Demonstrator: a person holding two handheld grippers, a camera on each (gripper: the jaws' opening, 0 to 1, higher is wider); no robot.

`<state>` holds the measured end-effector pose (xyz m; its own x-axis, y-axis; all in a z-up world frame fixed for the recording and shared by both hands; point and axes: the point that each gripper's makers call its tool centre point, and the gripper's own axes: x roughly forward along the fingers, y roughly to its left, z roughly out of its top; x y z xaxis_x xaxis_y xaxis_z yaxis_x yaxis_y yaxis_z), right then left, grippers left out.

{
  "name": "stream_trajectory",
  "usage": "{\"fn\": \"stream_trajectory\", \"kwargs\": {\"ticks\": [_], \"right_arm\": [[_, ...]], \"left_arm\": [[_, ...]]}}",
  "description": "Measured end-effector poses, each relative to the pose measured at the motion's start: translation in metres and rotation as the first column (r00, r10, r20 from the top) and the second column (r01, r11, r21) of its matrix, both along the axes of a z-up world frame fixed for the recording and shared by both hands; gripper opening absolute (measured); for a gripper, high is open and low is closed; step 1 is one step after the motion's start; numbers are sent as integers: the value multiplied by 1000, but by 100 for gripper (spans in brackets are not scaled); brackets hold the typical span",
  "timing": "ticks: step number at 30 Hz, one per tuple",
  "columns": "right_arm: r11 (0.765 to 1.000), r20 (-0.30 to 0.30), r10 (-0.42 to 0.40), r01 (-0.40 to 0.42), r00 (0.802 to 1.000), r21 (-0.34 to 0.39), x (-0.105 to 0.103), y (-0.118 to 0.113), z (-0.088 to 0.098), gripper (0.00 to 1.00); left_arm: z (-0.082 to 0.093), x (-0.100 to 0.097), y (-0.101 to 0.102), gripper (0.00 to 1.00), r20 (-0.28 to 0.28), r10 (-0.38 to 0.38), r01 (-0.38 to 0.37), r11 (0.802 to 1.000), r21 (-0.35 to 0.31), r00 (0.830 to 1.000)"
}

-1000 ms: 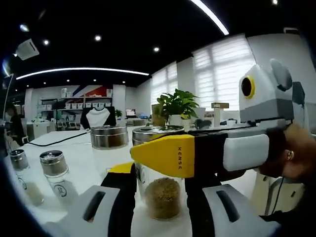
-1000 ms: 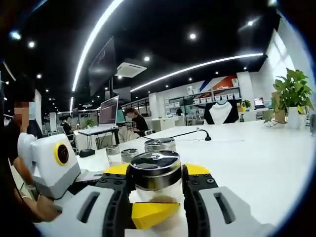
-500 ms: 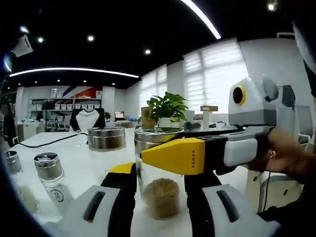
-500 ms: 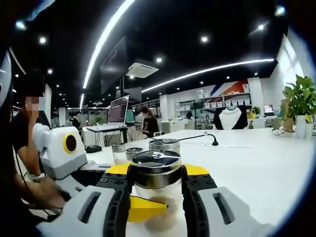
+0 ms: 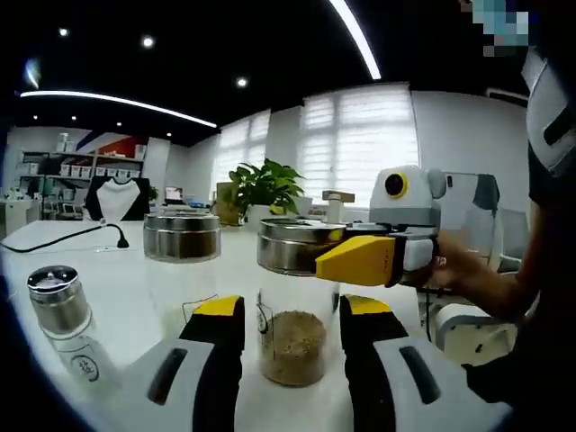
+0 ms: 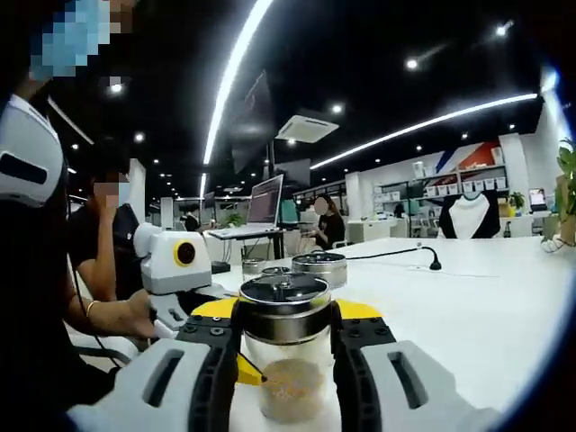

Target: Rotate the seasoning bottle until the label or dispensing opening points toward the visible target arrow and the bottle remains upright within the marked orientation range

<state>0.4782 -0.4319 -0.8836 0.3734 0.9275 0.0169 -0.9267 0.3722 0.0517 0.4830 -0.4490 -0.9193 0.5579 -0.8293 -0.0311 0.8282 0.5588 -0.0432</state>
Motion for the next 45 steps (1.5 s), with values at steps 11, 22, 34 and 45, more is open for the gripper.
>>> {"fn": "stream_trajectory", "kwargs": {"ticks": [11,22,34,45], "right_arm": [[994,7,107,-107,994,-29,0,2,-1,36],[994,1,106,-106,994,-41,2,1,-1,37],[996,-85,-86,83,993,-36,10,-5,-5,38],[959,-98,-283,282,954,-25,11,-4,-3,43]], "left_arm": [[-6,4,-6,44,-11,-100,100,993,57,995],[-19,3,-16,41,3,-175,173,974,145,985],[-18,9,-14,40,28,22,-26,992,127,999],[-19,11,-11,40,23,275,-276,957,87,961]]}}
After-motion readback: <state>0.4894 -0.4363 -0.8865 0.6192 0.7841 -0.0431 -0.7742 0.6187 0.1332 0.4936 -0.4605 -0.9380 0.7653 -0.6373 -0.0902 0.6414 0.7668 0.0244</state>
